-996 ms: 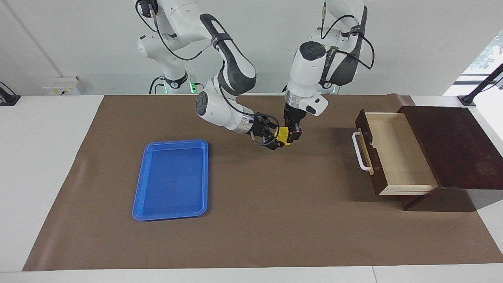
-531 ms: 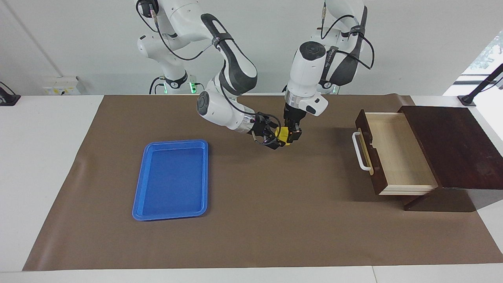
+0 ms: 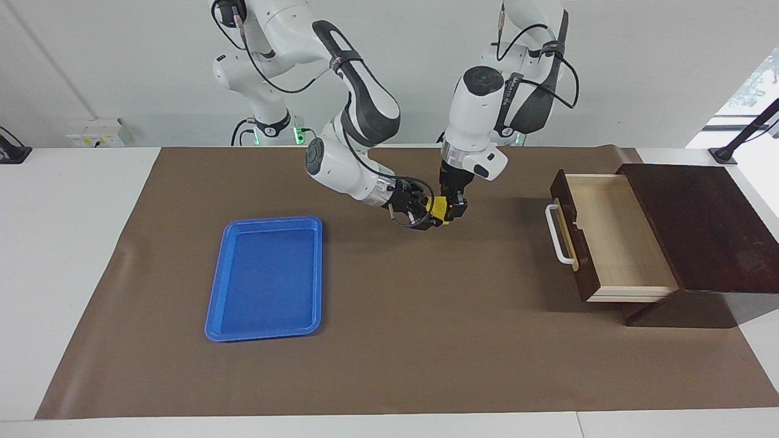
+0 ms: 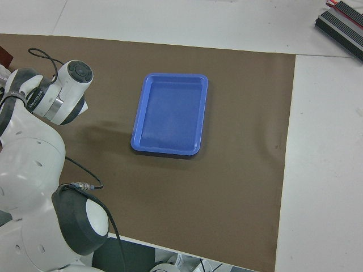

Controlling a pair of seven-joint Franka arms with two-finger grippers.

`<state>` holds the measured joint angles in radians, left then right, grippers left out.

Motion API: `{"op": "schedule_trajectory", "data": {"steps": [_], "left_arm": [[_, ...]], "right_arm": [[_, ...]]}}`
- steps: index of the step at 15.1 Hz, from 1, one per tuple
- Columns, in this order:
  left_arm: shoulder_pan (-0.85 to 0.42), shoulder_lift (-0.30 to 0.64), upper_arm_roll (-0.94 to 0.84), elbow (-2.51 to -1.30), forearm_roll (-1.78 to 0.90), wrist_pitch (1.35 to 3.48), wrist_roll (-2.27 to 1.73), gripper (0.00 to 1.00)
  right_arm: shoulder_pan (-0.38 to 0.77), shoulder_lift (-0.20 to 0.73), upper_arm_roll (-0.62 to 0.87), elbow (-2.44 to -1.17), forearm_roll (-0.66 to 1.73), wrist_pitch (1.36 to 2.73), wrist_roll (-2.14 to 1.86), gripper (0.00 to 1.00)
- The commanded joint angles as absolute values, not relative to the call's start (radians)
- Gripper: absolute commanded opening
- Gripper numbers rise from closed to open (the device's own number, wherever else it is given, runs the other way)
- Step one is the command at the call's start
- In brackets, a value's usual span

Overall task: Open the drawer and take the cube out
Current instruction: 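Grasp the yellow cube with the right gripper beside the left gripper, then open the left gripper and pull it back from the cube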

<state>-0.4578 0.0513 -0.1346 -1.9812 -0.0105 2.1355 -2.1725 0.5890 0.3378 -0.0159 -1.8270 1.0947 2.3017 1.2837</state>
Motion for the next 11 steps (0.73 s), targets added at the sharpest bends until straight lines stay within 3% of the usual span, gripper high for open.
{"op": "schedule_trajectory", "data": {"steps": [1, 2, 3, 9, 11], "left_arm": [[-0.465, 0.032, -0.115, -1.990, -0.028, 2.154, -2.161, 0.35], [-0.453, 0.034, -0.115, -1.983, -0.026, 2.149, -2.161, 0.92], [-0.439, 0.035, -0.114, -1.979, -0.026, 2.142, -2.160, 1.00], [-0.247, 0.046, -0.112, -1.980, -0.009, 2.149, -1.860, 1.00], [-0.178, 0.060, -0.110, -1.976, 0.020, 2.152, -1.806, 1.00]], "right_arm": [[0.594, 0.345, -0.018, -1.807, 1.104, 2.287, 1.296, 0.00], [0.588, 0.345, -0.018, -1.806, 1.104, 2.284, 1.296, 0.00], [0.586, 0.345, -0.018, -1.802, 1.108, 2.283, 1.296, 0.00], [0.540, 0.348, -0.023, -1.781, 1.101, 2.240, 1.301, 0.00], [0.455, 0.353, -0.028, -1.779, 1.097, 2.215, 1.298, 0.00]]}}
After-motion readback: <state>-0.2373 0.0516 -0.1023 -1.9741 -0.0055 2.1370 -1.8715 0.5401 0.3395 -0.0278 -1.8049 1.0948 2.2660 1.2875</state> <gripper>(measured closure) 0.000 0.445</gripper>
